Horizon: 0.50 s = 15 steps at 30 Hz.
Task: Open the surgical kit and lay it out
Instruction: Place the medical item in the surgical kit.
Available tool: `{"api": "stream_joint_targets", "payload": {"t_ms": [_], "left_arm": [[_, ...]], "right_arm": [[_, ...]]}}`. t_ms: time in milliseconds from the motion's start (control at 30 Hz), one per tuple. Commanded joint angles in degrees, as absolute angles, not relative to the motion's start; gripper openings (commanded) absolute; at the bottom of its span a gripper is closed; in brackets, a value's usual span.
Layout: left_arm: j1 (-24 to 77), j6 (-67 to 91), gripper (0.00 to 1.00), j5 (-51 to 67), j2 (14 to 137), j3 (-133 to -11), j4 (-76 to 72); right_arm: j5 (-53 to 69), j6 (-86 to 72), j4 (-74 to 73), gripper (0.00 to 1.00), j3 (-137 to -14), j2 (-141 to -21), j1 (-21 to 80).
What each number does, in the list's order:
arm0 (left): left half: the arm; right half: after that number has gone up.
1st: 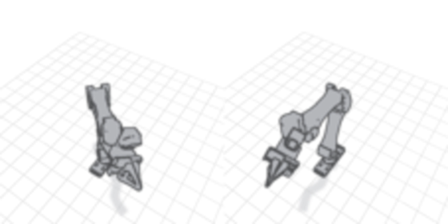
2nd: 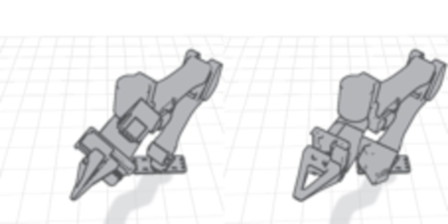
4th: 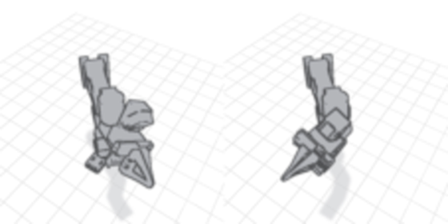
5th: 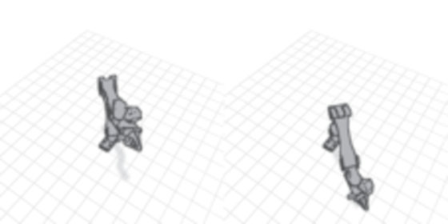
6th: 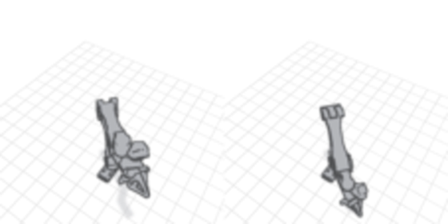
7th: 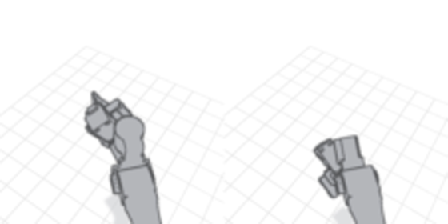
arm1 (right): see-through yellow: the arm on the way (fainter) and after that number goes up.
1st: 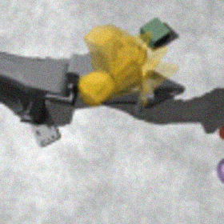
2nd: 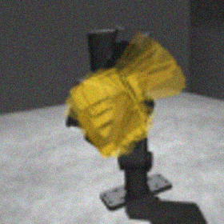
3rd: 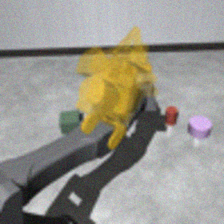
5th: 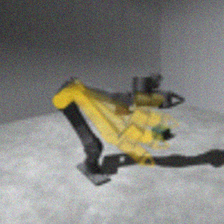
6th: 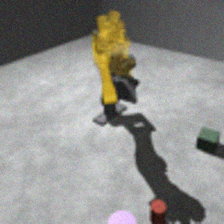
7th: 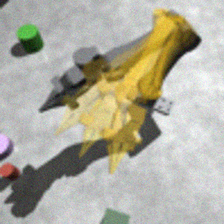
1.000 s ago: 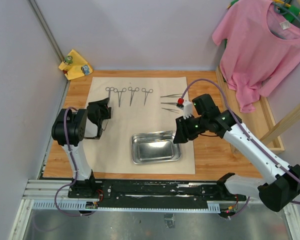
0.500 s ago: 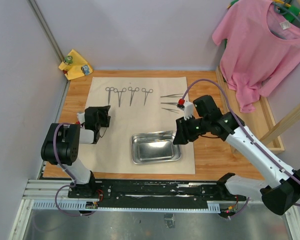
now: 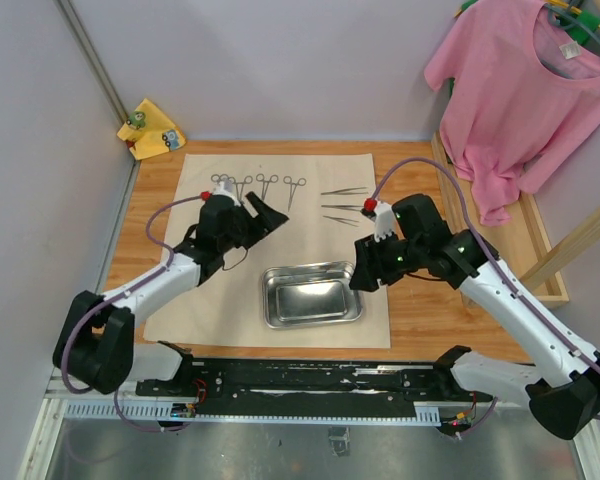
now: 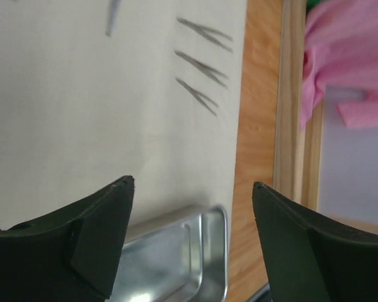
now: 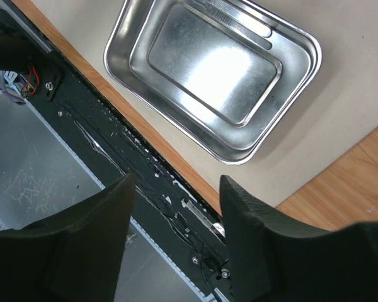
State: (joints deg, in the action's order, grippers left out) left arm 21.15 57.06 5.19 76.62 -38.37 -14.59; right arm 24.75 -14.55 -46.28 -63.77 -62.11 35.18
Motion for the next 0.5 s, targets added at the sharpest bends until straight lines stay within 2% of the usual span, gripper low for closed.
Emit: {"api": "stream_joint_targets", "payload": {"t_ms": [0,67,200,467], "left_arm": [[31.0,39.8,0.95,6.4,67.9,-44.3,7.5],[34.2,38.3,0.99,5.3,63.8,-44.0,13.6],[34.7,39.0,0.99,3.5,55.5,-41.1,19.5],[34.6,40.1,0.99,-1.4,48.9,-39.9,20.8]], "right_arm": [[20.6,-14.2,-46.8,0.61,-61.9,-61.1,35.9],[19.3,-14.0,-45.6,0.72,-60.9,-61.3,35.8],[18.8,-13.0,-41.5,0.79,-59.0,-63.9,35.8],[20.0,-12.7,-31.2,0.69,-58.3,-74.3,36.5]]}}
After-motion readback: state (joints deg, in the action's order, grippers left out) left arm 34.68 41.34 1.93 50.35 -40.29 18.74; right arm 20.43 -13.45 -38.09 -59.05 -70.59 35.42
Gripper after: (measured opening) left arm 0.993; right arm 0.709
